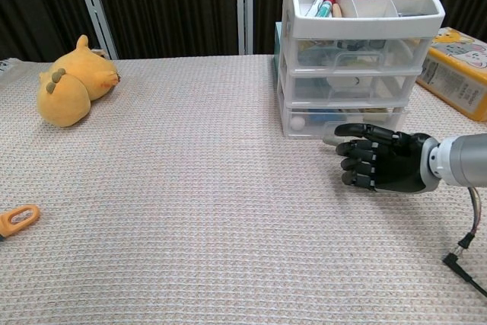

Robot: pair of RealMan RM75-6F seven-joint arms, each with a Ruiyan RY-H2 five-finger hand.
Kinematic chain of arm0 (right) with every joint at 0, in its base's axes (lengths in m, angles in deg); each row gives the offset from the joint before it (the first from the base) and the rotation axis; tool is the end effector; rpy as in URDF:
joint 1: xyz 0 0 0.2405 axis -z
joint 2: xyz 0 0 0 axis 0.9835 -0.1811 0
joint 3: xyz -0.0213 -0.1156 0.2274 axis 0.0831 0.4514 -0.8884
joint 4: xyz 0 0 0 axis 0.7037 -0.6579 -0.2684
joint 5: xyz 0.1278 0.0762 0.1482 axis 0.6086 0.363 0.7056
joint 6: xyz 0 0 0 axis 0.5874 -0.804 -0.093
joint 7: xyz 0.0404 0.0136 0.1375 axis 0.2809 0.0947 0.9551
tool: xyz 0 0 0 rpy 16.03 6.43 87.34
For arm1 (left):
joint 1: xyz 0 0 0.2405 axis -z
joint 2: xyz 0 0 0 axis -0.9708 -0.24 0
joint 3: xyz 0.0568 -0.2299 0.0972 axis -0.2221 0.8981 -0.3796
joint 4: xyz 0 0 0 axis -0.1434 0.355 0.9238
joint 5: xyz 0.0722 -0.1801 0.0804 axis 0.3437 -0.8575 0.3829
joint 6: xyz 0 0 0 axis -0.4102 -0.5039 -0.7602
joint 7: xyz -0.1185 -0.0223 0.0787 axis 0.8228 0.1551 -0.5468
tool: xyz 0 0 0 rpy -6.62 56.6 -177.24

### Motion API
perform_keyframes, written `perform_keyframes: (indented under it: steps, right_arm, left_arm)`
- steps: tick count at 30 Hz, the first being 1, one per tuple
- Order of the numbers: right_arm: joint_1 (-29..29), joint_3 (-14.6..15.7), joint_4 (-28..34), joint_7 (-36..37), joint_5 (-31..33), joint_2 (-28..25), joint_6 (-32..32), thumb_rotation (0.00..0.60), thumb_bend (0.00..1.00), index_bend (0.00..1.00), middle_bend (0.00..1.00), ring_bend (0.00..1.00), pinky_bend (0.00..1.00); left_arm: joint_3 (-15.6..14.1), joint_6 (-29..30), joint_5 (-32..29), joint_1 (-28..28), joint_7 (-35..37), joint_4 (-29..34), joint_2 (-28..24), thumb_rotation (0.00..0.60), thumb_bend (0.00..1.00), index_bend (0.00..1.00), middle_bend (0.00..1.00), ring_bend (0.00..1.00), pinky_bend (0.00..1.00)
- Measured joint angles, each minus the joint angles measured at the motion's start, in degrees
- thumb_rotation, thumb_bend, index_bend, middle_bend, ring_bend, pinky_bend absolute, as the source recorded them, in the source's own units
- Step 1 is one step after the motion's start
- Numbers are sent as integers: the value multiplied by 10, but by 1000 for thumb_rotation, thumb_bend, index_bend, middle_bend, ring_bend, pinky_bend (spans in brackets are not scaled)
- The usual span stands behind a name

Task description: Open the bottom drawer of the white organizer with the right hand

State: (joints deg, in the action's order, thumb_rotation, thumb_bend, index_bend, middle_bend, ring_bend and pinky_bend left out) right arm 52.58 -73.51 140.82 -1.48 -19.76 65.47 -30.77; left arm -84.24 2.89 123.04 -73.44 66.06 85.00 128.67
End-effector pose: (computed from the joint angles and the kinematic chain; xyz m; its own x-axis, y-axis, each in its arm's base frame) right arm -0.2050 -0.3414 -0.0439 -0.9936 -0.1091 0.0282 -0.1009 0.7502 -0.6534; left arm -0.3115 0.1683 0.1837 0.3633 -0.0565 0.9299 0.9308 -0.0202 -0.3649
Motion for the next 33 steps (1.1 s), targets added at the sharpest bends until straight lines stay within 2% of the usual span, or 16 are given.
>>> perform_keyframes:
  steps: [5, 8, 15, 20, 33]
  right_arm:
    - [23, 6, 51, -43, -47, -11, -53, 600, 314, 202, 720, 770, 696]
    - [35, 16, 83, -80, -85, -19, -107, 600, 307, 177, 718, 768, 695]
    - [38, 64, 128, -193, -147, -37, -259, 600, 297, 156, 718, 768, 696]
    - [28, 96, 140, -277, -152, -34, -363, 600, 297, 148, 718, 768, 696]
    - [-22, 120, 123, -328, -69, -25, -398, 600, 297, 145, 717, 768, 691]
  left_arm:
    - [-1, 0, 0, 0, 0, 0, 0, 600, 81, 0, 0, 0, 0]
    - [0, 0, -1, 0, -3, 2, 0, 600, 81, 0, 0, 0, 0]
    - [-1, 1, -2, -1, -4, 5, -1, 600, 81, 0, 0, 0, 0]
    - [-3, -2, 1, 0, 3, 8, -3, 600, 81, 0, 0, 0, 0]
    - [-2, -7, -5, 1, 6, 7, -4, 600, 81, 0, 0, 0, 0]
